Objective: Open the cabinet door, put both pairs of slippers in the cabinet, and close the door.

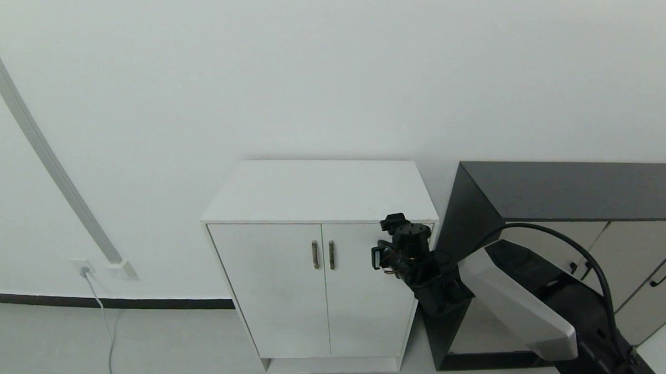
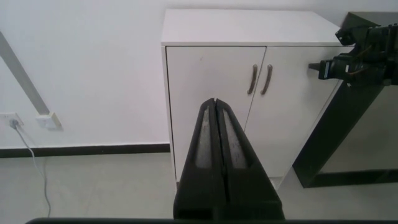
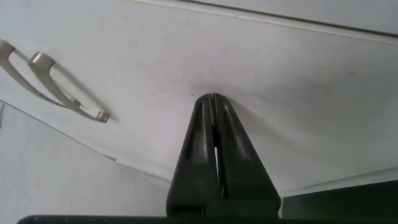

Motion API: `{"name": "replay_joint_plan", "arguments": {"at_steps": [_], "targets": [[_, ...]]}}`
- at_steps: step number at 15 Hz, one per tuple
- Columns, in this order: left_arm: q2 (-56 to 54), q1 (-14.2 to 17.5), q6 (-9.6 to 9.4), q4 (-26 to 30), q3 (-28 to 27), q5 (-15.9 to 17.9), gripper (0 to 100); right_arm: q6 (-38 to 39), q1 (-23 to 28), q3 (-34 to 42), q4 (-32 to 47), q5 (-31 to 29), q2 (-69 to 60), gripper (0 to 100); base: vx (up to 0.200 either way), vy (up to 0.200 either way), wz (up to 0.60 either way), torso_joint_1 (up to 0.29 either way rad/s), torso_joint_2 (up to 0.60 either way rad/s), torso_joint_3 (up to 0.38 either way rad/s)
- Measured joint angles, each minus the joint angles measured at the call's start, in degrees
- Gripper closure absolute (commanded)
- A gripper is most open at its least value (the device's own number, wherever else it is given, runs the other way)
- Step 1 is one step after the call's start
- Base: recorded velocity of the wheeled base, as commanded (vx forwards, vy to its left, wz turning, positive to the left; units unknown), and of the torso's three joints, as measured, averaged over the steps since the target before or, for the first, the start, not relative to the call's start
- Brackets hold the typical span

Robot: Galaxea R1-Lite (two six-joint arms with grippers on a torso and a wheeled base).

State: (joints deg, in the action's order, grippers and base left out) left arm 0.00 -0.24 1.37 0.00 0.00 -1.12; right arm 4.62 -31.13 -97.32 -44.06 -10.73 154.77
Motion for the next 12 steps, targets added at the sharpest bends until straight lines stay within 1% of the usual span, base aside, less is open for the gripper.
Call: {"name": "replay_joint_plan", "arguments": {"at_steps": [4,7,9,12], "targets": [[0.00,0.06,0.02,0.00,0.00,0.00,100,-0.05,0.11,-1.11,0.05,-0.02,0.66,100,0.000,0.000,0.00,0.000,0.00,0.000],[0.00,0.00,0.02,0.00,0.00,0.04,100,0.09,0.11,-0.04,-1.05,-0.18,0.46,100,0.000,0.000,0.00,0.000,0.00,0.000],[0.00,0.00,0.02,0.00,0.00,0.01,100,0.11,0.00,4.44,-3.43,-0.27,-1.13,100,0.000,0.000,0.00,0.000,0.00,0.000],[0.00,0.06,0.02,0.00,0.00,0.06,100,0.09,-0.21,15.76,-8.90,-0.68,-6.75,100,0.000,0.000,0.00,0.000,0.00,0.000]]}}
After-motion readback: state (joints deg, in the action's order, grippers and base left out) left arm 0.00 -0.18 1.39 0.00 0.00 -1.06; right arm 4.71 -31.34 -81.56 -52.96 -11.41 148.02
